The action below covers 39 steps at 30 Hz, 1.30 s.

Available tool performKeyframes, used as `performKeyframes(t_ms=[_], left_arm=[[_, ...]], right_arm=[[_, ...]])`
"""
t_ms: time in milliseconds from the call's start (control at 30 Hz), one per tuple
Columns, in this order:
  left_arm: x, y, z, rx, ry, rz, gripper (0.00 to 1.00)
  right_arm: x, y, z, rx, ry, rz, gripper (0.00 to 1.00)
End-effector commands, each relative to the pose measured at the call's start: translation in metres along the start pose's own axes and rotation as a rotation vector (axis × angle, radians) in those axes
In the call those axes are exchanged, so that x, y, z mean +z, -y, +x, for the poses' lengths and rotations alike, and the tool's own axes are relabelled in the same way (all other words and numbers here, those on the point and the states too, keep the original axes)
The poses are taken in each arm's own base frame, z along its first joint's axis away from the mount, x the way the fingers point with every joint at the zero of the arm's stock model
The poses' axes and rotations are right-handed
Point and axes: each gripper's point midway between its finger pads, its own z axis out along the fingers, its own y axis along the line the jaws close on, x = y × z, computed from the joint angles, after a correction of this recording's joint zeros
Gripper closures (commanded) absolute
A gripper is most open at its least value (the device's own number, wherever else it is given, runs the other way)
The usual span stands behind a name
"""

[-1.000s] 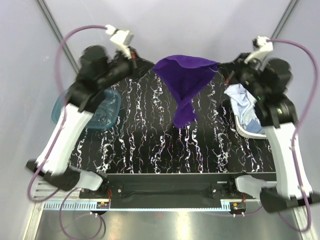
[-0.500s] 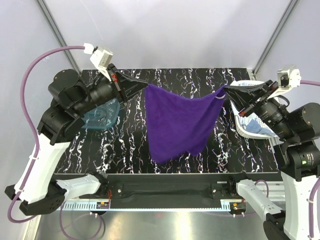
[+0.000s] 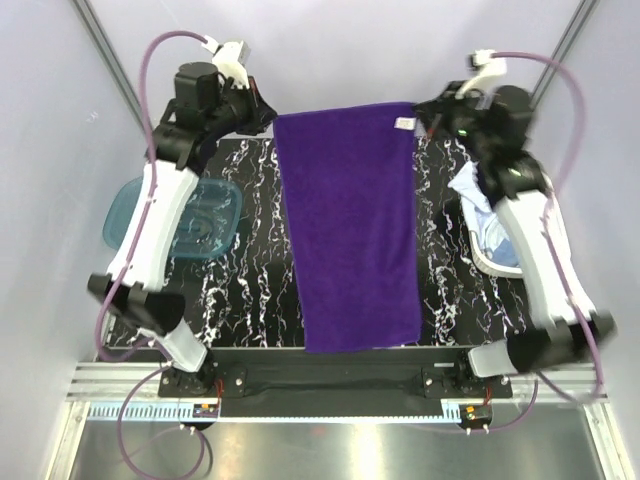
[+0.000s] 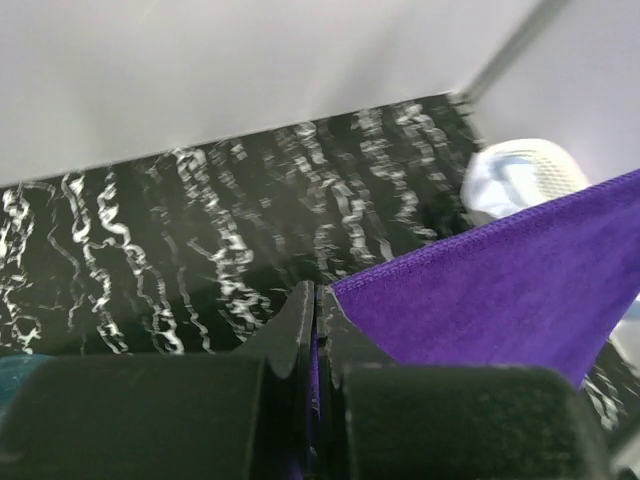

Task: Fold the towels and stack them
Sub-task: Flatten out the crumpled towel, then fold the towel

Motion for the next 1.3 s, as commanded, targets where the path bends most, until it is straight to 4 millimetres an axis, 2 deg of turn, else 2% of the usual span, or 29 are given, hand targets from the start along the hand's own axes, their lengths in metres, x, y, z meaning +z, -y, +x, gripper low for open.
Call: performKeyframes(t_ms=[0, 33, 100, 133, 200, 233, 267, 367, 400, 467, 500, 567, 600, 633, 700, 733, 800, 833, 867, 900, 933, 967, 1033, 1067, 1133, 1167, 1200, 1233, 1267], left_arm=[[0.038, -0.03, -0.014, 0.021, 0.068, 0.019, 1.0], [0.057, -0.046, -0.017, 0.022, 0.098, 0.01, 1.0], [0.079, -0.06, -0.005, -0.004, 0.088, 0.037, 1.0], [0.098, -0.078, 0.001, -0.015, 0.094, 0.037, 1.0], [0.112, -0.088, 0.003, -0.022, 0.099, 0.065, 1.0], [0.129, -0.099, 0.02, -0.034, 0.061, 0.067, 1.0], [0.132, -0.097, 0.022, -0.031, 0.053, 0.092, 1.0], [0.141, -0.104, 0.042, -0.03, 0.012, 0.113, 1.0], [0.146, -0.107, 0.061, -0.047, -0.025, 0.12, 1.0], [0.146, -0.109, 0.073, -0.053, -0.034, 0.122, 1.0], [0.144, -0.112, 0.088, -0.06, -0.06, 0.115, 1.0], [0.141, -0.114, 0.097, -0.06, -0.075, 0.104, 1.0], [0.136, -0.113, 0.099, -0.055, -0.079, 0.101, 1.0], [0.134, -0.115, 0.112, -0.065, -0.108, 0.095, 1.0], [0.122, -0.108, 0.113, -0.06, -0.113, 0.099, 1.0], [0.118, -0.11, 0.128, -0.076, -0.143, 0.093, 1.0], [0.108, -0.106, 0.138, -0.082, -0.175, 0.091, 1.0], [0.1, -0.103, 0.136, -0.075, -0.168, 0.088, 1.0], [0.095, -0.106, 0.152, -0.091, -0.2, 0.072, 1.0], [0.091, -0.105, 0.158, -0.093, -0.214, 0.065, 1.0], [0.082, -0.101, 0.159, -0.092, -0.219, 0.065, 1.0], [0.079, -0.102, 0.176, -0.107, -0.252, 0.059, 1.0], [0.07, -0.095, 0.187, -0.111, -0.285, 0.056, 1.0], [0.063, -0.094, 0.196, -0.115, -0.306, 0.047, 1.0], [0.055, -0.087, 0.21, -0.137, -0.344, 0.063, 1.0], [0.049, -0.085, 0.211, -0.142, -0.344, 0.066, 1.0], [0.044, -0.084, 0.223, -0.158, -0.375, 0.06, 1.0], [0.041, -0.084, 0.227, -0.161, -0.384, 0.058, 1.0], [0.038, -0.083, 0.231, -0.164, -0.397, 0.054, 1.0]], right_arm=[[0.055, 0.027, 0.008, -0.015, 0.029, -0.009, 1.0], [0.078, 0.043, 0.032, 0.005, -0.013, -0.01, 1.0], [0.101, 0.051, 0.041, 0.0, -0.005, -0.048, 1.0], [0.119, 0.063, 0.062, 0.008, -0.029, -0.055, 1.0], [0.14, 0.08, 0.084, 0.016, -0.049, -0.093, 1.0], [0.146, 0.085, 0.09, 0.019, -0.058, -0.109, 1.0], [0.149, 0.086, 0.092, 0.022, -0.068, -0.149, 1.0], [0.157, 0.096, 0.125, 0.058, -0.131, -0.178, 1.0], [0.157, 0.1, 0.138, 0.067, -0.147, -0.175, 1.0], [0.153, 0.101, 0.151, 0.081, -0.162, -0.177, 1.0], [0.15, 0.103, 0.166, 0.094, -0.185, -0.168, 1.0], [0.146, 0.105, 0.174, 0.105, -0.203, -0.153, 1.0], [0.141, 0.106, 0.188, 0.125, -0.24, -0.144, 1.0], [0.138, 0.105, 0.19, 0.131, -0.251, -0.143, 1.0], [0.127, 0.102, 0.202, 0.16, -0.297, -0.141, 1.0], [0.122, 0.102, 0.205, 0.166, -0.314, -0.132, 1.0], [0.106, 0.109, 0.225, 0.194, -0.384, -0.06, 1.0], [0.096, 0.102, 0.217, 0.188, -0.377, -0.061, 1.0], [0.089, 0.099, 0.219, 0.193, -0.385, -0.055, 1.0], [0.076, 0.098, 0.236, 0.223, -0.425, -0.043, 1.0], [0.068, 0.093, 0.23, 0.221, -0.418, -0.042, 1.0], [0.061, 0.092, 0.236, 0.234, -0.435, -0.033, 1.0], [0.044, 0.087, 0.25, 0.271, -0.477, -0.018, 1.0], [0.034, 0.082, 0.265, 0.296, -0.519, -0.016, 1.0], [0.024, 0.078, 0.27, 0.298, -0.538, 0.012, 1.0], [0.015, 0.078, 0.282, 0.314, -0.569, 0.031, 1.0], [0.01, 0.074, 0.281, 0.324, -0.568, 0.04, 1.0], [0.006, 0.073, 0.284, 0.33, -0.576, 0.05, 1.0], [-0.003, 0.071, 0.295, 0.352, -0.599, 0.064, 1.0]])
